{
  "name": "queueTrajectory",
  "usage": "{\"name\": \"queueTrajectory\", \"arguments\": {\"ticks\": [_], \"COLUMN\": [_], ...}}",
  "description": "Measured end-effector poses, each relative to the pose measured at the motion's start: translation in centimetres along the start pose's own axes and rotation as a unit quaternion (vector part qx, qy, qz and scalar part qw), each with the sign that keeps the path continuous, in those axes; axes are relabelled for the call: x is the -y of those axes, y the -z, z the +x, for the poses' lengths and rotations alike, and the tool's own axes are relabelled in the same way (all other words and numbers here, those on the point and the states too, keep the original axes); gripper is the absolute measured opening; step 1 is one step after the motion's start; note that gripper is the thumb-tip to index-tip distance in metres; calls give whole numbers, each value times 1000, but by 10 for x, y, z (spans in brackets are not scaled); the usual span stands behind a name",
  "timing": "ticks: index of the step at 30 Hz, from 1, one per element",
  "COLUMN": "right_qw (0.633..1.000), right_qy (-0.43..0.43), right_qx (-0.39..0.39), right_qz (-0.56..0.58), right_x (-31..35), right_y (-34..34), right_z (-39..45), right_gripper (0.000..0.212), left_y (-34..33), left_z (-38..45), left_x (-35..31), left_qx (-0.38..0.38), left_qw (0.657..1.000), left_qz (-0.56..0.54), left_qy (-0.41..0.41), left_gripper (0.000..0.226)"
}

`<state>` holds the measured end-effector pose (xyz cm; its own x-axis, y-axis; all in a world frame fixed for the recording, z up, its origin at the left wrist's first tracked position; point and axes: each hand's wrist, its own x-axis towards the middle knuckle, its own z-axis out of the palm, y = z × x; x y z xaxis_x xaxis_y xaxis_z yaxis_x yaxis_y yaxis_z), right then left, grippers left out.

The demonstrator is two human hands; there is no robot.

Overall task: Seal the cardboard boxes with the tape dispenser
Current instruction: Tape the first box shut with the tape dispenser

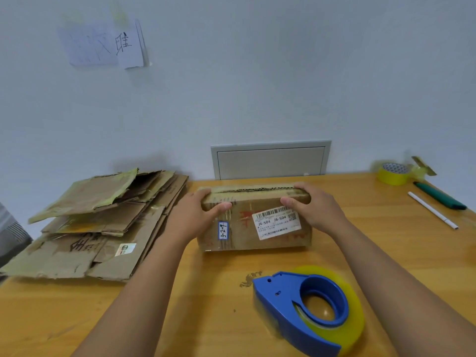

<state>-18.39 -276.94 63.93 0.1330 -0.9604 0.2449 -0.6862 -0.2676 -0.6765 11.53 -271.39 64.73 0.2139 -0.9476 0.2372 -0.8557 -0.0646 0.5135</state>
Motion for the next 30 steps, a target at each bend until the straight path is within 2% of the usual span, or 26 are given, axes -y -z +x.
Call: {"name": "queueTrajectory", "arguments": {"ticks": [5,7,9,12,16,20,23,25,27,30], "right_qw": [1000,1000,1000,1000,996,992,988,986,983,970], "right_qy": [3,-3,-7,-13,-28,-18,31,60,58,34], "right_qx": [-12,-2,9,15,33,-3,-28,9,84,172], "right_qz": [3,-5,-11,-20,-74,-128,-145,-154,-154,-170], "right_x": [-5,-4,-4,-2,3,8,13,16,23,31], "right_y": [-15,-14,-13,-12,-11,-3,11,18,23,22], "right_z": [-5,-2,0,-1,-8,-34,-61,-83,-105,-134], "right_gripper": [73,75,75,76,76,75,62,45,34,42], "left_y": [-21,-18,-16,-25,-34,-31,-31,-29,-27,-24], "left_z": [-7,-4,-3,-8,-10,-14,-21,-29,-36,-50], "left_x": [4,5,2,-7,-13,-14,-18,-23,-29,-34], "left_qx": [0,-23,-50,-18,-27,-38,-41,-45,-47,-50], "left_qw": [1000,998,984,969,972,970,970,969,969,970], "left_qz": [-20,52,156,219,203,215,220,228,232,229], "left_qy": [16,-6,-63,-115,-111,-105,-93,-82,-69,-65], "left_gripper": [93,92,90,89,67,63,61,59,58,56]}}
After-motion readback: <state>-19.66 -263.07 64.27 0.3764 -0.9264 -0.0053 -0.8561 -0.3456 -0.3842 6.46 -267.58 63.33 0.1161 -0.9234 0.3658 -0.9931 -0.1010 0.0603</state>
